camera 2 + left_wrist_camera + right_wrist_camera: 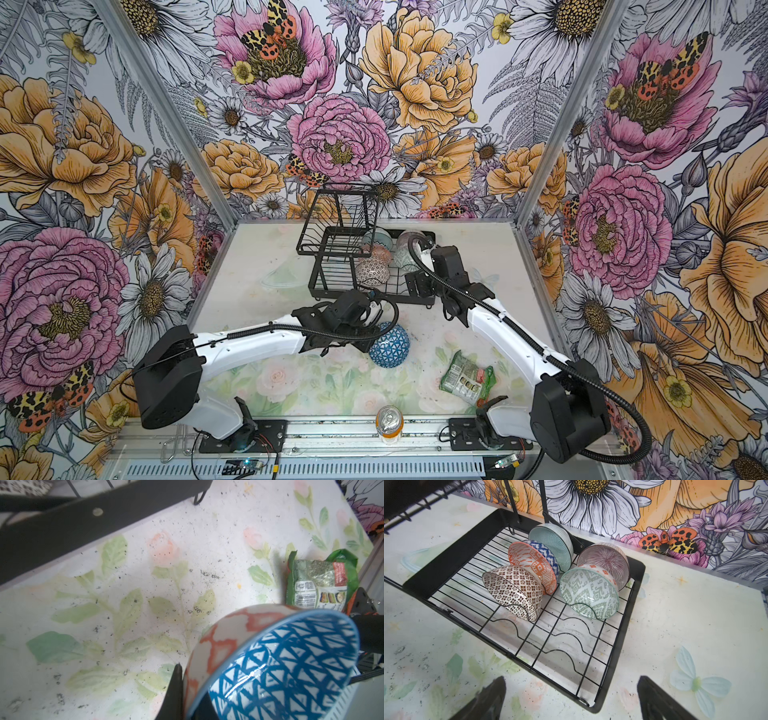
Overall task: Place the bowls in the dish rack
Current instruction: 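Carry the blue bowl toward the rack while the right gripper approaches it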
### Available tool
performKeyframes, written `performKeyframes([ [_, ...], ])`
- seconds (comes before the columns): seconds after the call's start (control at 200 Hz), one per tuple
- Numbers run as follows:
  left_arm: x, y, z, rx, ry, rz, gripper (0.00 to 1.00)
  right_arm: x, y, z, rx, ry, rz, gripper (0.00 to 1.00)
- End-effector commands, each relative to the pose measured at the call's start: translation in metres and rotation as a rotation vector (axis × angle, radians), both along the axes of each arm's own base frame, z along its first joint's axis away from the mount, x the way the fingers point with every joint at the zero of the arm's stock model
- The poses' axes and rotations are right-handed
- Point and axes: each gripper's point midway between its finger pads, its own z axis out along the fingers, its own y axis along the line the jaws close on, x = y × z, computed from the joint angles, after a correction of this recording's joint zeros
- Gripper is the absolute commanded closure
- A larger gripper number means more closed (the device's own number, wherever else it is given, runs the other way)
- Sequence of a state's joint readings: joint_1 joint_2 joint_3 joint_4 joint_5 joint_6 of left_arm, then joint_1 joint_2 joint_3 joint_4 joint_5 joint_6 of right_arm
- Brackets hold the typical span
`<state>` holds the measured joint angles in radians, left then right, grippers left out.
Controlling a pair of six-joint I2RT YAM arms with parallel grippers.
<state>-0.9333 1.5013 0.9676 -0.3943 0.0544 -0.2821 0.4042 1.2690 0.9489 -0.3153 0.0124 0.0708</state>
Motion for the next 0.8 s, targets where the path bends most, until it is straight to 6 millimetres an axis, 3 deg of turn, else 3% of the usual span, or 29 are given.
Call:
performKeyframes([
  [0.0,0.025,0.007,0.035,-0.054,-0.161,0.051,1.0,-0.01,0.002,0.02,0.069,-0.036,0.021,0.0],
  [0.21,0.06,0.022,0.098,-0.151,-0.392,0.195,1.0,-0.034,0.016,0.057,0.172,-0.124,0.123,0.01],
  [0.345,0.078,0.035,0.125,-0.205,-0.466,0.288,1.0,-0.053,0.022,0.086,0.242,-0.213,0.172,0.01],
  [0.576,0.094,0.041,0.144,-0.288,-0.503,0.392,1.0,-0.082,0.038,0.118,0.36,-0.327,0.271,0.01],
  [0.796,0.1,0.036,0.16,-0.362,-0.527,0.428,1.0,-0.08,0.055,0.111,0.405,-0.295,0.289,0.01],
])
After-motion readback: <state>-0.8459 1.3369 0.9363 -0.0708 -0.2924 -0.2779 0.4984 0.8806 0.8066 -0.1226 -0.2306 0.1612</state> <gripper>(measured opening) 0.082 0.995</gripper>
